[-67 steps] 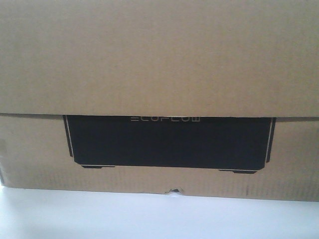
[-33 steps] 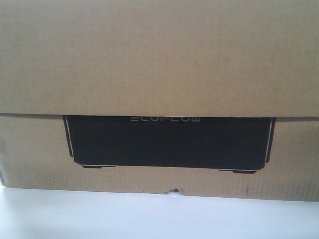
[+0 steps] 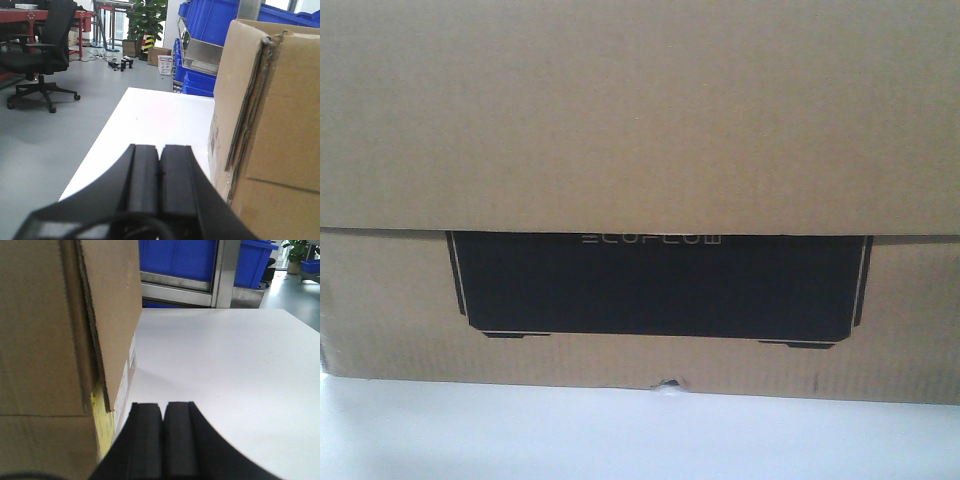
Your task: Grab box from left shelf to table start
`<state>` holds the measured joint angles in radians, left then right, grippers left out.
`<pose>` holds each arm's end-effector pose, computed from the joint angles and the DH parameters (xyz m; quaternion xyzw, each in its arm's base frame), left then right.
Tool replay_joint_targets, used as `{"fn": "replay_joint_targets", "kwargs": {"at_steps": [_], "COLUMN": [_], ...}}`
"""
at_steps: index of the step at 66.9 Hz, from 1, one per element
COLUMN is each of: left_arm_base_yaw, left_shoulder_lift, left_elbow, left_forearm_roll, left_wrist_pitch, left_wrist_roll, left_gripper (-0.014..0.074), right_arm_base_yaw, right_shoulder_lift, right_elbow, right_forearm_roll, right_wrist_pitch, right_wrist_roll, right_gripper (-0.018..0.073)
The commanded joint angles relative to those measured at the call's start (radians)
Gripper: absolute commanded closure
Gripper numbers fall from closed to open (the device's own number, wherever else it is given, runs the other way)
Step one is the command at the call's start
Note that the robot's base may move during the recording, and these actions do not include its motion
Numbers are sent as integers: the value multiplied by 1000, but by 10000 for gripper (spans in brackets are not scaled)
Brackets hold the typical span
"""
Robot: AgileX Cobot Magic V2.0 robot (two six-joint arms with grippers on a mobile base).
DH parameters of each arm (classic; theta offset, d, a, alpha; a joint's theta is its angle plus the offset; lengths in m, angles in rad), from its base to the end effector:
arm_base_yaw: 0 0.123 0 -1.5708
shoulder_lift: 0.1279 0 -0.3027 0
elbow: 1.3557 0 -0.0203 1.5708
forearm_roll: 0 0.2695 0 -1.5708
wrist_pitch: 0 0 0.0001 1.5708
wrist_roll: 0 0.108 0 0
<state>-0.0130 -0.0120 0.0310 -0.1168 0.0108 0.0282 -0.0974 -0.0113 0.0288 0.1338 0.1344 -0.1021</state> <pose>0.0746 -0.0011 0.2027 -0.0255 0.6860 -0.0374 0.7262 0.0744 -0.0053 0.1903 0.0405 0.7281 -0.0164 0.6841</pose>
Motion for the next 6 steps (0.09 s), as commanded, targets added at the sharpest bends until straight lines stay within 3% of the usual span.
{"fn": "replay_joint_targets", "kwargs": {"at_steps": [1, 6], "left_arm_base_yaw": [1, 1], "left_shoulder_lift": [-14, -14], "left_elbow": [-4, -4], "left_forearm_roll": [-1, -1], "left_wrist_pitch": [-89, -89], "left_wrist_roll": [-1, -1], "left_gripper": [696, 696], "right_arm_base_yaw": [-4, -4], "right_shoulder_lift": [-8, -8], "right_elbow": [5, 5], "right_forearm_roll": [-11, -11], "right_wrist_pitch": [-92, -92], "right_wrist_roll": [-1, -1], "right_gripper": [501, 501]}}
